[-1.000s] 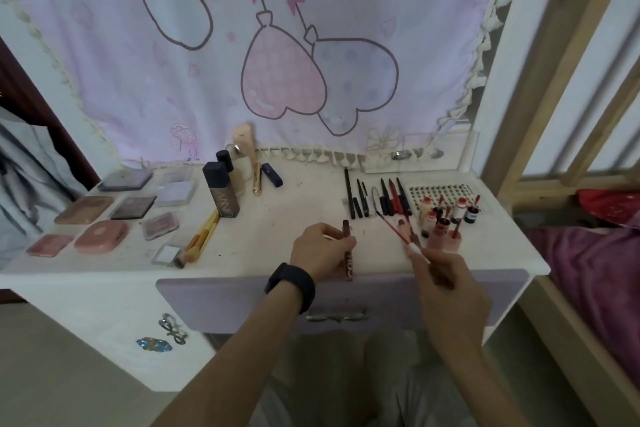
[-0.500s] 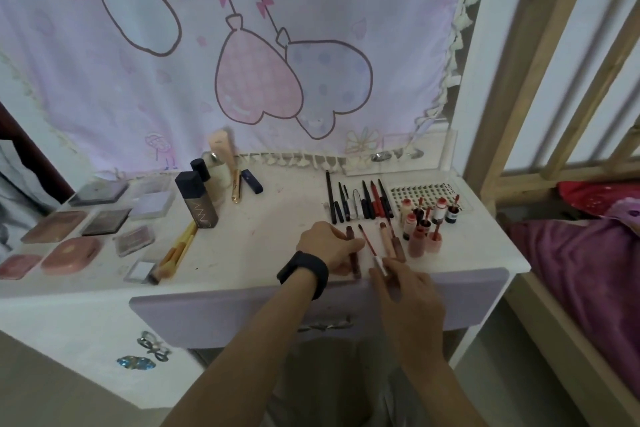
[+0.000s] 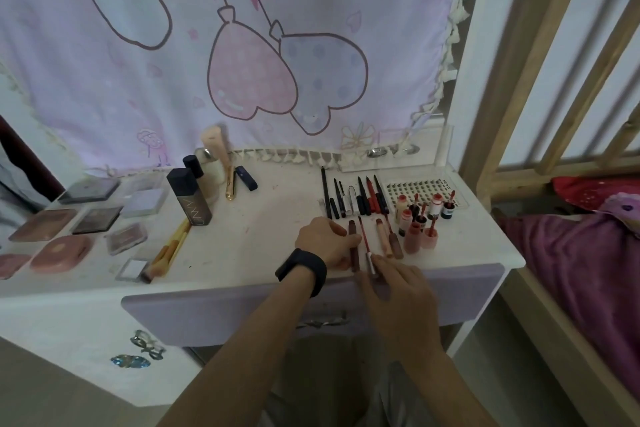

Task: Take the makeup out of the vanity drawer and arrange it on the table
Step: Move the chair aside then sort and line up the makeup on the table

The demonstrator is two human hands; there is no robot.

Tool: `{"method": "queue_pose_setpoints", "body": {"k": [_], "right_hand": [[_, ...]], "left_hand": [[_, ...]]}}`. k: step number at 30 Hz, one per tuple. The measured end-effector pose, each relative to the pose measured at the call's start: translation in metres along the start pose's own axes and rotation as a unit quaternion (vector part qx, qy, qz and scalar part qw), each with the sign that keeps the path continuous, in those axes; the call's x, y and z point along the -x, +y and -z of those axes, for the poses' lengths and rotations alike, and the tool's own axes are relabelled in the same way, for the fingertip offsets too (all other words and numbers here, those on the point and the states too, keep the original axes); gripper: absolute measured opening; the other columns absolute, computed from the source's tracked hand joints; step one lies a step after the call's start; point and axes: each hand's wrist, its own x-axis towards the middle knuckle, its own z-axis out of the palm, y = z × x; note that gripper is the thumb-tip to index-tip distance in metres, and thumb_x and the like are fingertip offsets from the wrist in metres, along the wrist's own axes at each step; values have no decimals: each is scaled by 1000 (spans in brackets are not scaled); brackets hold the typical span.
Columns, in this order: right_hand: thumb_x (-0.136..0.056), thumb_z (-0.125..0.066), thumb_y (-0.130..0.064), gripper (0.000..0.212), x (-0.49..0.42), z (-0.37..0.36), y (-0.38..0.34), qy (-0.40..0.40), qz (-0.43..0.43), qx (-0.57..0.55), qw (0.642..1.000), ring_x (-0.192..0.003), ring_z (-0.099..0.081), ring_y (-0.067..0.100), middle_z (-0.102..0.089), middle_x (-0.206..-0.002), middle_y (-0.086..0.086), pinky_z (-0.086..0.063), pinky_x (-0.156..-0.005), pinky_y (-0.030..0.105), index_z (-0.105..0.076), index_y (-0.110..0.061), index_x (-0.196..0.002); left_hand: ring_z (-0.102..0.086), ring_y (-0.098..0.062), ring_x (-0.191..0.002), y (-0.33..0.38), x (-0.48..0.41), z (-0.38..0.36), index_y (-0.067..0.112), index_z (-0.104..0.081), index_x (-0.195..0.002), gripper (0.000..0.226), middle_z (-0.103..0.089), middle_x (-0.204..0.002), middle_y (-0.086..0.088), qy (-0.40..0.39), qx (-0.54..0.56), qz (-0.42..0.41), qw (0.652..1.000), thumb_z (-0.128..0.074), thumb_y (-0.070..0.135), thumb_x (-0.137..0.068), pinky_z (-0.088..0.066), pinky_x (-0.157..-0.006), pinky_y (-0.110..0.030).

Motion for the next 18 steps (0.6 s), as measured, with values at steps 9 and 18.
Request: {"method": "queue_pose_setpoints", "body": {"k": [9,18], "right_hand": [[-83,-80,-13,30,-6,5,2,-22,8,-24,999,-94,-70,22,-76,-104,8,-57,-87,32,-74,-3,-111],[-82,-81,-10,34,-7,10,4,-45,18,-7,999,-95,-72,25,-76,-107,10,-53,-88,29,-74,-2,-114]], "left_hand": [[-71,-11,-55,-2,-2,2,26,-66,-72,18,-70,-72,7,-23,34,5,999,-79,33,-83,-60,-56,-26],[-73,-16,-61,2,-1,3,19,-68,-82,11,-71,-81,1,-67,60,15,996,-79,17,-84,-60,-58,-27]]}}
